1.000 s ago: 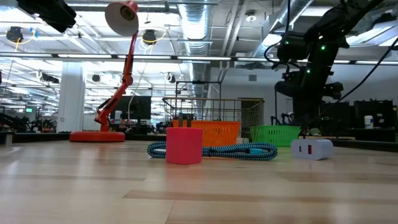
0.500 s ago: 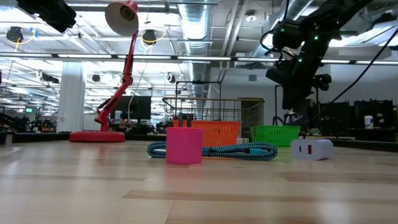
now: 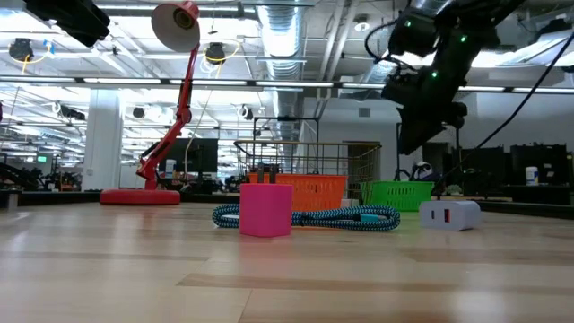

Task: Pick and place items into bin
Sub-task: Put the light blue charger cable into the green bin

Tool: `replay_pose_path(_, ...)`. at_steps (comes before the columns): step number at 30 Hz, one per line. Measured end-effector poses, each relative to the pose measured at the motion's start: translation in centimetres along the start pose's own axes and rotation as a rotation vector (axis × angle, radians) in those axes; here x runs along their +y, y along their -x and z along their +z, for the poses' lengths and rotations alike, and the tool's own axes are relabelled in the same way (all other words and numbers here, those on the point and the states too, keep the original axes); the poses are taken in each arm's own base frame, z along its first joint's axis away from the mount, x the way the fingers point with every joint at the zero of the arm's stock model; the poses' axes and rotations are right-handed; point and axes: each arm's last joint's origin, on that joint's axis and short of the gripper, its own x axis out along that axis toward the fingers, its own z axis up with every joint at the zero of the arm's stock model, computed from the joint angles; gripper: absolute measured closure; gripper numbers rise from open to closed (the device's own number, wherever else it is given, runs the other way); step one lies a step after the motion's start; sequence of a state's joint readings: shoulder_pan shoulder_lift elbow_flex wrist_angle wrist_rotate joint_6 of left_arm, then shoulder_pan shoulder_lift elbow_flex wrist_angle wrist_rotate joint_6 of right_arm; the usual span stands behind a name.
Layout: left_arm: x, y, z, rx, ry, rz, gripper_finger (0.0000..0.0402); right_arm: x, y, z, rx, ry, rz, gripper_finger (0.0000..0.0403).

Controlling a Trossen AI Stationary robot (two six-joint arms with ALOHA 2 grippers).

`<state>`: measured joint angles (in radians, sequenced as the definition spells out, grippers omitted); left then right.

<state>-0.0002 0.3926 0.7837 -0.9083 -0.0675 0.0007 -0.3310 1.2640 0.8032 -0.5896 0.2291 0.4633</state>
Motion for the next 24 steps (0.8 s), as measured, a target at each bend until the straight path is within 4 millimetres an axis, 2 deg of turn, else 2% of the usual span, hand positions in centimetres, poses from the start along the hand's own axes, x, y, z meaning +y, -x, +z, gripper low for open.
replay_pose_path(6,0.0,0.0,0.0,0.000,0.005,0.000,0.0401,4.1,1.2,-1.9,-0.031,0.157,0.125,0.0336)
replay_pose_path(13,0.0,0.0,0.0,0.000,0.007,0.000,0.0401,8.7,3.3,-3.6,-0.175,0.344,0.329,0.0335)
replay_pose_path(18,0.0,0.0,0.0,0.000,0.003,0.000,0.0401,9.9,4.2,-4.2,-0.238,0.423,0.375,0.0335)
replay_pose_path(24,0.0,0.0,0.0,0.000,0.001,0.000,0.0401,9.9,4.2,-4.2,-0.258,0.515,0.365,0.0335)
